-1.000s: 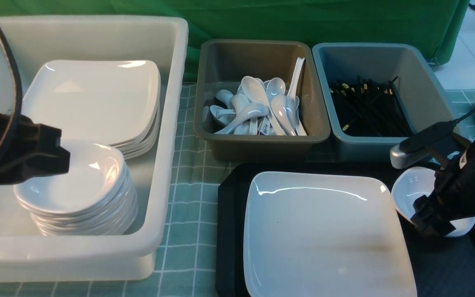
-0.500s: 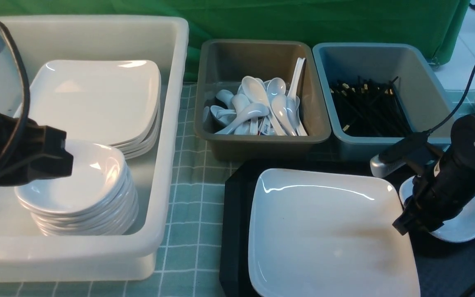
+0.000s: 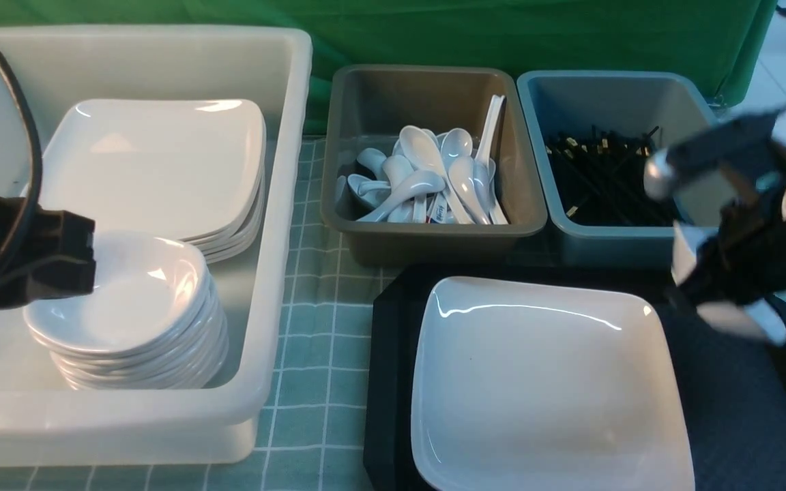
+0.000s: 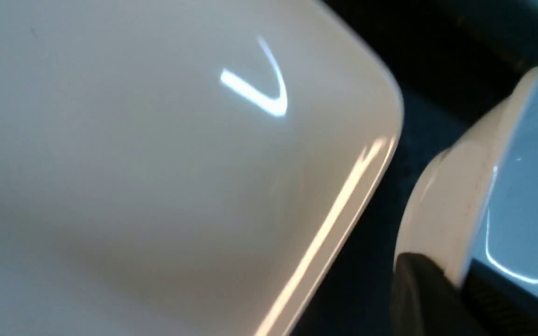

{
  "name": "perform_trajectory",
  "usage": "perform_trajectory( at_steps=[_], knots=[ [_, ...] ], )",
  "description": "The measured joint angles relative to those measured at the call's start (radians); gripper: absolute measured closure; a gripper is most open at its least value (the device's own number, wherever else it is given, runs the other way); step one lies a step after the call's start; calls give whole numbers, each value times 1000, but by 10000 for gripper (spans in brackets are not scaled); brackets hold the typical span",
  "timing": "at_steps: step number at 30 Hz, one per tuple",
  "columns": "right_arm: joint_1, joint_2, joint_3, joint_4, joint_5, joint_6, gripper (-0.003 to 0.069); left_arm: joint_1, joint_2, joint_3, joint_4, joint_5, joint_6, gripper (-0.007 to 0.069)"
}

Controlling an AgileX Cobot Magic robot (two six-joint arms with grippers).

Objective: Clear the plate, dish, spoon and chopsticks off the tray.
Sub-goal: Use the right arm to grab a small plate from the dinner plate, then use the right arm to put the small plate into the large storage box on the left

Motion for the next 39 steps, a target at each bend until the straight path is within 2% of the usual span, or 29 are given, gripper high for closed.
perform_trajectory(
  at_steps=[3, 5, 6, 7, 10, 14, 17, 26, 32, 34, 35, 39],
  knots=[
    [77, -8, -109, 25, -3, 1, 596, 0, -2, 0, 41, 13, -55, 565],
    [183, 23, -230, 56, -30, -7, 596, 0, -23, 0, 106, 31, -112, 565],
    [192, 30, -251, 60, -36, -9, 596, 0, -26, 0, 112, 32, -116, 565],
    [277, 72, -332, 72, -63, -21, 596, 0, -49, 0, 159, 51, -157, 565],
    [404, 175, -474, 77, -123, -57, 596, 0, -98, 0, 219, 80, -226, 565],
    [585, 356, -662, 87, -205, -108, 596, 0, -175, 0, 229, 102, -277, 565],
    [658, 464, -760, 87, -225, -115, 596, 0, -229, 0, 232, 120, -299, 565],
    [710, 709, -898, 87, -228, -157, 596, 0, -302, 0, 253, 196, -311, 565],
    [730, 738, -904, 81, -235, -211, 575, 0, -302, 0, 273, 196, -312, 565],
    [740, 738, -905, 81, -241, -213, 503, 0, -302, 0, 273, 197, -312, 565],
    [741, 738, -905, 82, -243, -214, 494, 0, -302, 0, 273, 197, -312, 565],
    [751, 738, -906, 82, -247, -214, 298, 0, -302, 0, 275, 198, -312, 565]
  ],
)
